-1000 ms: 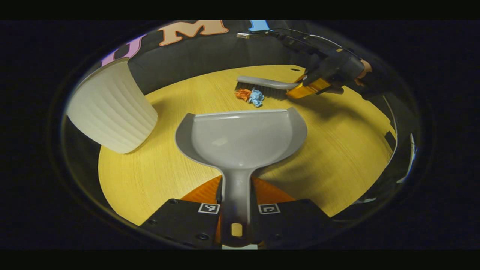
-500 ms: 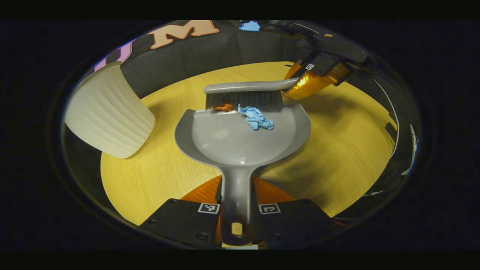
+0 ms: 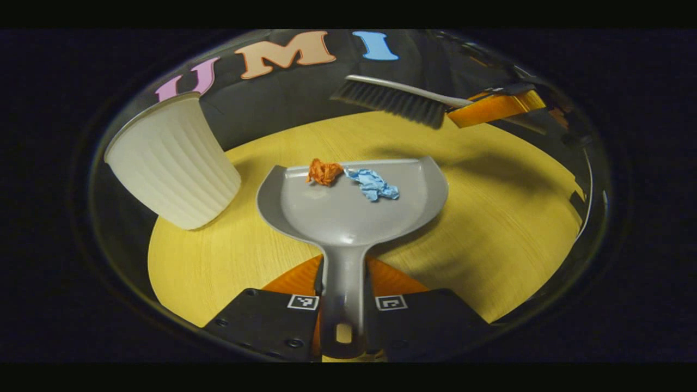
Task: Pick up the small broom and dustpan from the desktop, sweep the trash into the dustpan with the broom, and then empty the trash into the garbage bin.
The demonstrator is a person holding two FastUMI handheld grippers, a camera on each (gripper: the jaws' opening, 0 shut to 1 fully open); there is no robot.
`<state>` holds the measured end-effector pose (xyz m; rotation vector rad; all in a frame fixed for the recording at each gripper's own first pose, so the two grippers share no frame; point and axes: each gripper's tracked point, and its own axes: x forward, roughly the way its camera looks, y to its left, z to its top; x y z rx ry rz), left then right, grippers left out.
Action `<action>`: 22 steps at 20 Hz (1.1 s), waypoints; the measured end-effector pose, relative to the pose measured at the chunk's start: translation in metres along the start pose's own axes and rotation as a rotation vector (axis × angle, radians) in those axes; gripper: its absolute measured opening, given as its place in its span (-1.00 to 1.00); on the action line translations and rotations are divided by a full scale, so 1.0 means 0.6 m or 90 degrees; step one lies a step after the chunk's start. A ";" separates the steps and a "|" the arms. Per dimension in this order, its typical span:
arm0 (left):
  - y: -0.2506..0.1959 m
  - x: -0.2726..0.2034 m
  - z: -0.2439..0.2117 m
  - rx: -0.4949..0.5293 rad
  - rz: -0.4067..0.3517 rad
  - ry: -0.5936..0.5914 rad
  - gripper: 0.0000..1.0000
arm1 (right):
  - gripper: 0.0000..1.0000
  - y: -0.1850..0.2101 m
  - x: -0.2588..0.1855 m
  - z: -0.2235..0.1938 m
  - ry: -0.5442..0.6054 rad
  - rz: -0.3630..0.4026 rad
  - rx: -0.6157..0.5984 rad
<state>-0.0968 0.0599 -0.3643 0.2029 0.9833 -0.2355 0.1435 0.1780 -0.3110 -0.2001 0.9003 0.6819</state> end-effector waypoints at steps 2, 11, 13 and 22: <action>0.008 -0.002 0.036 0.000 0.025 -0.060 -0.53 | -0.58 -0.041 -0.030 -0.018 -0.031 -0.017 0.085; 0.015 -0.094 0.148 0.019 0.116 -0.249 -0.55 | -0.58 -0.049 -0.045 -0.135 0.022 -0.016 0.149; 0.035 -0.136 0.190 0.038 0.163 -0.278 -0.60 | -0.58 -0.029 -0.040 -0.140 0.025 -0.002 0.147; 0.366 -0.198 0.266 0.170 0.426 -0.214 -0.57 | -0.58 0.036 -0.018 -0.163 0.045 0.049 0.147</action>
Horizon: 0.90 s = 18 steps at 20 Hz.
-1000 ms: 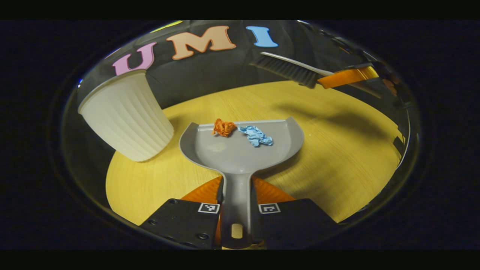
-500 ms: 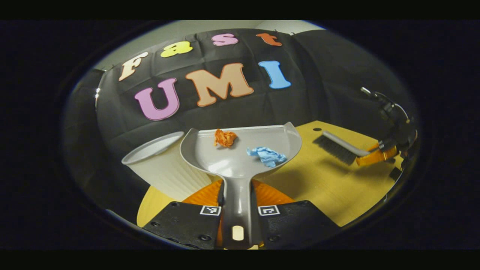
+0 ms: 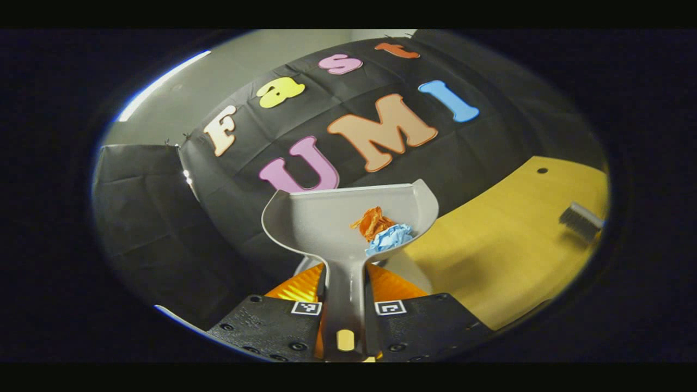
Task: Pick up the small broom and dustpan from the desktop, sweep the trash into the dustpan with the broom, and then empty the trash into the garbage bin.
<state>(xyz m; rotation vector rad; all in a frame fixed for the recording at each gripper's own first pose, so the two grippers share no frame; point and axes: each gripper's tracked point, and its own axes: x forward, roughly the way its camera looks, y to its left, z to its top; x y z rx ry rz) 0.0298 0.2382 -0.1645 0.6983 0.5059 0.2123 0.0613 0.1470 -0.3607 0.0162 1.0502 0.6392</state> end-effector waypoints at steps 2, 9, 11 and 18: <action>0.044 0.024 -0.025 0.073 0.029 0.021 -0.59 | -0.58 0.002 0.006 -0.003 0.007 0.003 -0.002; 0.122 0.076 -0.086 0.382 0.043 0.096 -0.60 | -0.58 0.018 0.020 0.001 0.013 0.011 -0.005; 0.117 0.085 -0.095 0.449 0.025 0.091 -0.58 | -0.58 0.022 0.021 -0.001 0.014 0.012 -0.010; 0.142 0.101 -0.101 0.663 0.010 0.113 -0.60 | -0.58 0.036 0.025 -0.014 0.014 0.010 -0.015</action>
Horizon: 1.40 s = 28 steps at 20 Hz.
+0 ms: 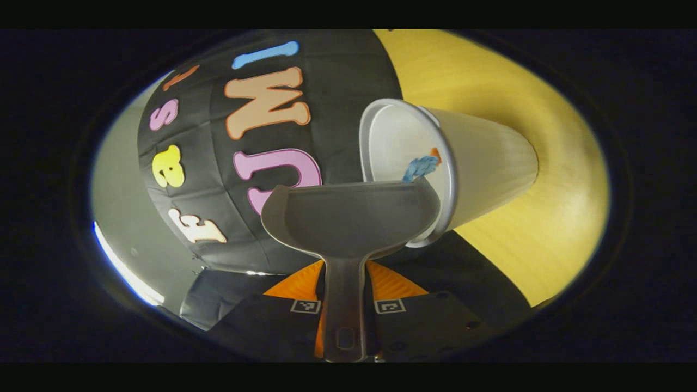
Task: Pick up the small broom and dustpan from the desktop, sweep the trash into the dustpan with the broom, and then empty the trash into the garbage bin.
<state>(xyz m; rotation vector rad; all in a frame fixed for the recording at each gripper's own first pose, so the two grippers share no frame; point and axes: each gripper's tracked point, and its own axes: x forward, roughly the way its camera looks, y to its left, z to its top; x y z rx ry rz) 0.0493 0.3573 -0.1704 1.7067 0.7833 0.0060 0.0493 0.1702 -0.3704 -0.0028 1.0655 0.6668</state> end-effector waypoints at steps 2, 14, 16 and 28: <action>0.004 -0.003 -0.002 -0.035 -0.004 -0.009 -0.58 | -0.58 0.002 -0.001 -0.002 -0.002 -0.001 0.001; 0.082 -0.164 0.173 -0.604 0.023 -0.151 -0.57 | -0.57 0.001 -0.036 0.013 -0.058 -0.022 0.025; 0.050 -0.211 0.234 -0.676 -0.025 -0.196 -0.60 | -0.57 -0.002 -0.047 0.013 -0.068 -0.034 0.029; -0.240 -0.357 0.429 -0.850 -0.323 -0.166 -0.57 | -0.58 -0.044 -0.044 -0.004 -0.092 -0.209 0.069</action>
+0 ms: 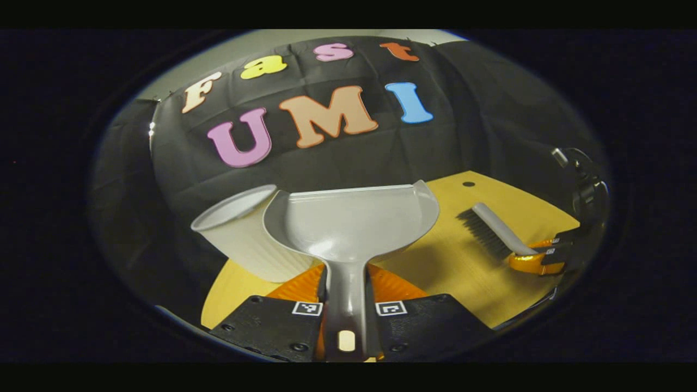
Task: Pick up the small broom and dustpan from the desktop, sweep the trash into the dustpan with the broom, and then empty the trash into the garbage bin.
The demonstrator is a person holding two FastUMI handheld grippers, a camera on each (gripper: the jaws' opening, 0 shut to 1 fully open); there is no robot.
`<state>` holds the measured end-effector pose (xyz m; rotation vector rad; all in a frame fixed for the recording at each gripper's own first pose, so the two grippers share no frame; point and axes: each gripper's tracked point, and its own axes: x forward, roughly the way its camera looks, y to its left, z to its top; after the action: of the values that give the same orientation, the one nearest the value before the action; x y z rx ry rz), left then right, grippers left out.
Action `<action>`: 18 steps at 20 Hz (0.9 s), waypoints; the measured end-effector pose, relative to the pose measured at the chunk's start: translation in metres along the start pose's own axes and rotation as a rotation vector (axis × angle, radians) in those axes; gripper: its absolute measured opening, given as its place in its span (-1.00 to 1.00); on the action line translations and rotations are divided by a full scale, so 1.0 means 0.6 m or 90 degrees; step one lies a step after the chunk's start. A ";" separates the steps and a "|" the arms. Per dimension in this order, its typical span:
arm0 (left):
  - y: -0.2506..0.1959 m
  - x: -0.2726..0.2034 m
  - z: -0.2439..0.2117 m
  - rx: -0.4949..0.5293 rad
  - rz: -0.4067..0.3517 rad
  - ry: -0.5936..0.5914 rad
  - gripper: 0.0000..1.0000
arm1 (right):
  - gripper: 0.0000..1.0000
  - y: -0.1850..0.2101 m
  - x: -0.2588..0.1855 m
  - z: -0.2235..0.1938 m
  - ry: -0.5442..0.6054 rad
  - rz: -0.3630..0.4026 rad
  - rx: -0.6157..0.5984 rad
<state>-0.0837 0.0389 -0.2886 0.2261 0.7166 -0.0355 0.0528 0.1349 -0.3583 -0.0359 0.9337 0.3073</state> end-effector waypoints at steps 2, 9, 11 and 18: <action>-0.014 0.009 -0.053 -0.020 -0.009 0.041 -0.55 | -0.58 0.000 0.016 -0.012 0.032 -0.019 -0.001; -0.036 0.012 -0.179 -0.050 -0.028 0.175 -0.57 | -0.58 0.006 0.047 -0.040 0.138 -0.077 -0.020; -0.039 0.015 -0.195 -0.053 -0.032 0.194 -0.57 | -0.58 0.008 0.044 -0.038 0.169 -0.089 -0.023; -0.045 0.017 -0.226 -0.096 -0.034 0.236 -0.44 | -0.43 0.011 0.018 0.001 0.212 -0.103 -0.034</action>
<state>-0.1664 0.0427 -0.3995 0.0684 1.0893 0.0099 0.0576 0.1440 -0.3657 -0.2154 1.2449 0.1782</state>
